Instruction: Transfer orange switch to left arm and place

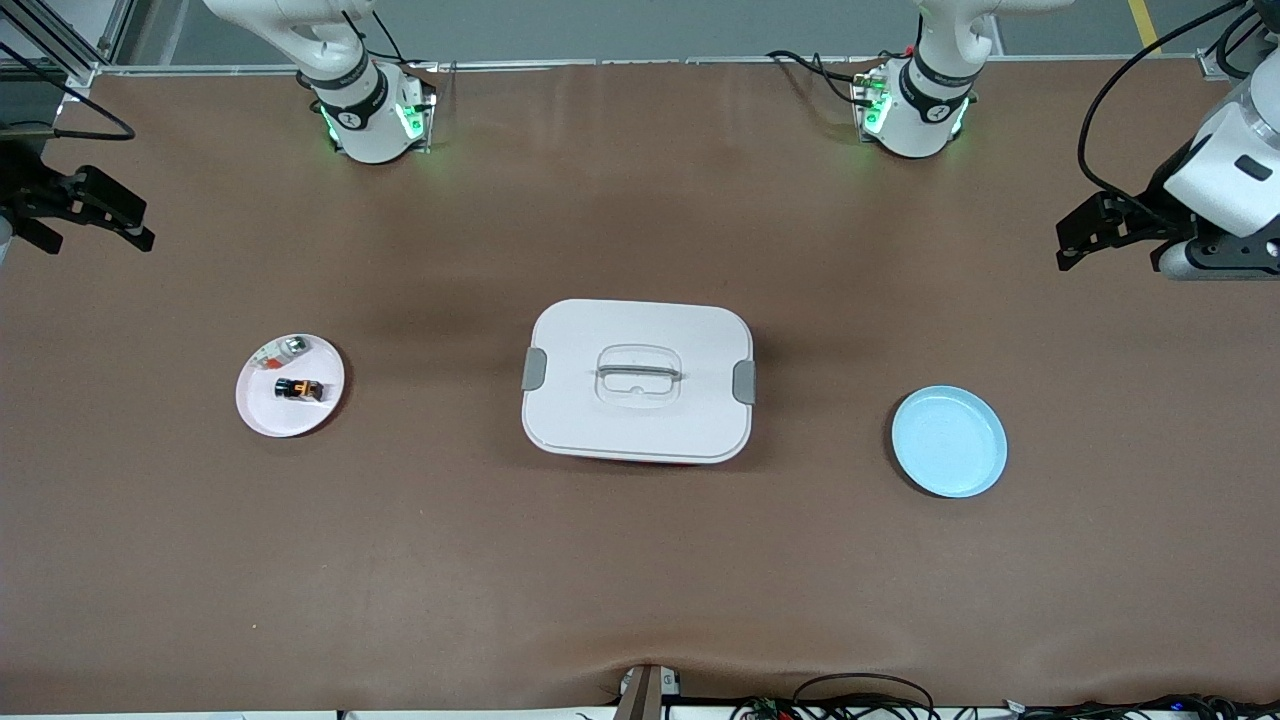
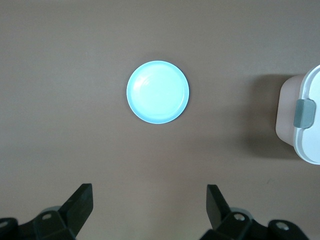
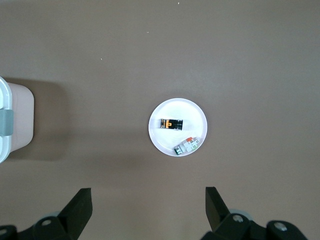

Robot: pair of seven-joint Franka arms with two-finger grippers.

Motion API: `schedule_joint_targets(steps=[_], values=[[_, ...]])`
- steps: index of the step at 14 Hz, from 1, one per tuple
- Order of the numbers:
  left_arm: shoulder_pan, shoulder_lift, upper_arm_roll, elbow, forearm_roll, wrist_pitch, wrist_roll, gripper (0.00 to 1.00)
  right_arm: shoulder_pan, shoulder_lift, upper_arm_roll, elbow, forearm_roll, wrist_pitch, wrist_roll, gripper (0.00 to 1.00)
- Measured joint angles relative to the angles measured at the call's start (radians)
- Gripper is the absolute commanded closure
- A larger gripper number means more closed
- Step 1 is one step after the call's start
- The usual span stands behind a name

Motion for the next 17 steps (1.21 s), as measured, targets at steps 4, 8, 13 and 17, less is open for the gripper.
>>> schedule_joint_targets(steps=[4, 8, 13, 17], values=[[0.010, 0.000, 0.001, 0.000, 0.000, 0.000, 0.000, 0.00, 0.000, 0.000, 0.003, 0.000, 0.000, 0.000, 0.000, 0.00], [0.026, 0.000, 0.002, 0.000, 0.000, 0.000, 0.001, 0.00, 0.000, 0.004, 0.002, 0.018, 0.000, -0.001, 0.000, 0.00], [0.022, 0.000, 0.000, -0.002, 0.000, -0.001, 0.001, 0.00, 0.000, 0.015, 0.002, 0.023, -0.001, -0.004, 0.000, 0.00], [0.019, 0.001, -0.001, -0.005, 0.000, -0.001, 0.001, 0.00, 0.001, 0.016, 0.006, 0.024, -0.001, -0.005, 0.000, 0.00]])
